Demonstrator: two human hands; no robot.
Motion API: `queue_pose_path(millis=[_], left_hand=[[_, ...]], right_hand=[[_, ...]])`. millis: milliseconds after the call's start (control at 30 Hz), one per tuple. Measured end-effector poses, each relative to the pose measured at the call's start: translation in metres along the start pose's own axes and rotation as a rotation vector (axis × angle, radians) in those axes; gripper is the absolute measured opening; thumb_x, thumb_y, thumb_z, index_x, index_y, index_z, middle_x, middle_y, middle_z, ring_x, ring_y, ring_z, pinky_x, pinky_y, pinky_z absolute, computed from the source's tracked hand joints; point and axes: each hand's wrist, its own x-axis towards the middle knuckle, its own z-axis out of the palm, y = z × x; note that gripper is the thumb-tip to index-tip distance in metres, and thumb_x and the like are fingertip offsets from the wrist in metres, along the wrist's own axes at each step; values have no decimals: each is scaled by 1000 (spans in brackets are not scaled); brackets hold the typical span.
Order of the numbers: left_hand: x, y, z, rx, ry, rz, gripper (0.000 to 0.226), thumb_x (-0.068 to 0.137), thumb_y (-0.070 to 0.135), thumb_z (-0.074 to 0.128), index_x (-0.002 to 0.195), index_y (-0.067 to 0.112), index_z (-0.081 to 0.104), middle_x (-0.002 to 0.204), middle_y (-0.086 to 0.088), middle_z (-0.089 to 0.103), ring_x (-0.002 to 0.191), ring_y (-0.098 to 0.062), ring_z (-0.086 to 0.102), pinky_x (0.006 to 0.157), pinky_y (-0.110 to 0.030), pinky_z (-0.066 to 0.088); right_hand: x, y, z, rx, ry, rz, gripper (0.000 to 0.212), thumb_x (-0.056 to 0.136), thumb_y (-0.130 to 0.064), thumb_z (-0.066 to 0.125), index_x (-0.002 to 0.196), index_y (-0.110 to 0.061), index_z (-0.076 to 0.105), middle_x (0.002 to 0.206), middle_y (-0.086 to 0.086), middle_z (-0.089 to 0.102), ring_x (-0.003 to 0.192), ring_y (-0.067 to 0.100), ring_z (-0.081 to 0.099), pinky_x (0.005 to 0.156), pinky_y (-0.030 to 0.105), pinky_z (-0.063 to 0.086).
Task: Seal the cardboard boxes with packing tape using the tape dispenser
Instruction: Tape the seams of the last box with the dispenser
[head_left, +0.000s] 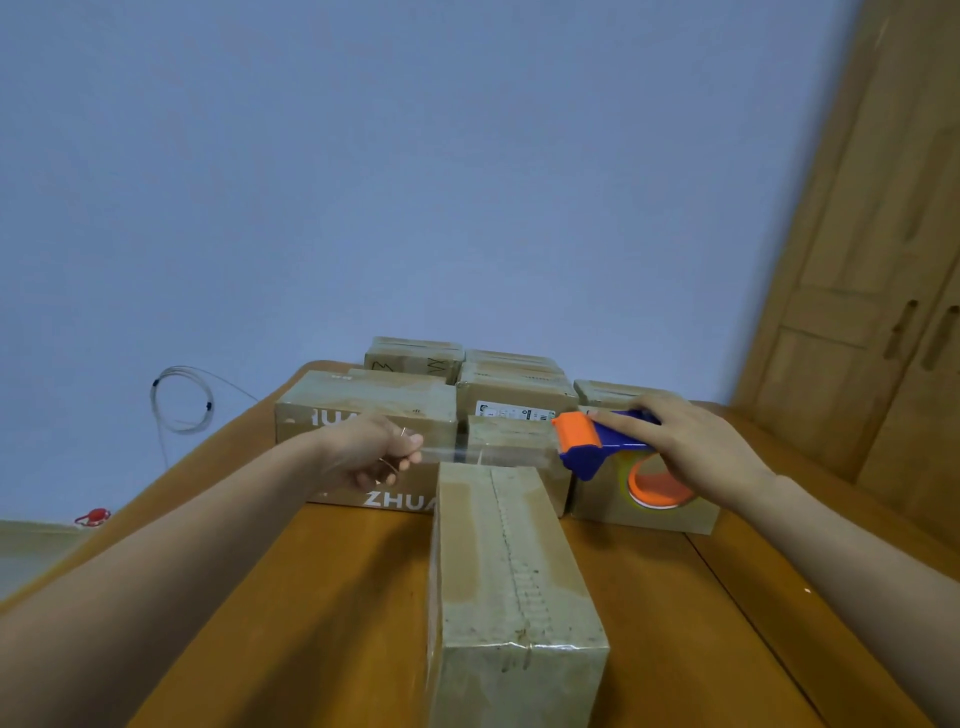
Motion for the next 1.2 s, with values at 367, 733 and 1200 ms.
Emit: queue_pose_path(millis=[367, 733, 1200], left_hand=[[3, 0, 1, 114, 44, -19, 32, 102, 23, 45, 75, 10, 56, 54, 5, 46, 43, -4, 39, 42, -15, 28], [6, -28, 8, -125, -16, -73, 26, 102, 22, 46, 80, 10, 56, 61, 3, 48, 49, -7, 41, 40, -16, 29], [11, -51, 49, -307, 70, -83, 31, 100, 34, 48, 81, 10, 55, 58, 4, 45, 43, -6, 37, 36, -17, 22]], right_hand=[[2, -1, 17, 6, -41, -13, 104, 62, 8, 77, 144, -38, 33, 110, 6, 59, 89, 26, 60, 55, 35, 53], [-25, -33, 48, 270, -37, 129, 112, 60, 15, 67, 145, -45, 25, 112, 3, 56, 94, 25, 58, 61, 27, 46], [-45, -92, 90, 664, 128, 442, 119, 69, 24, 46, 136, -68, 9, 118, -10, 46, 109, 11, 46, 82, 28, 49]])
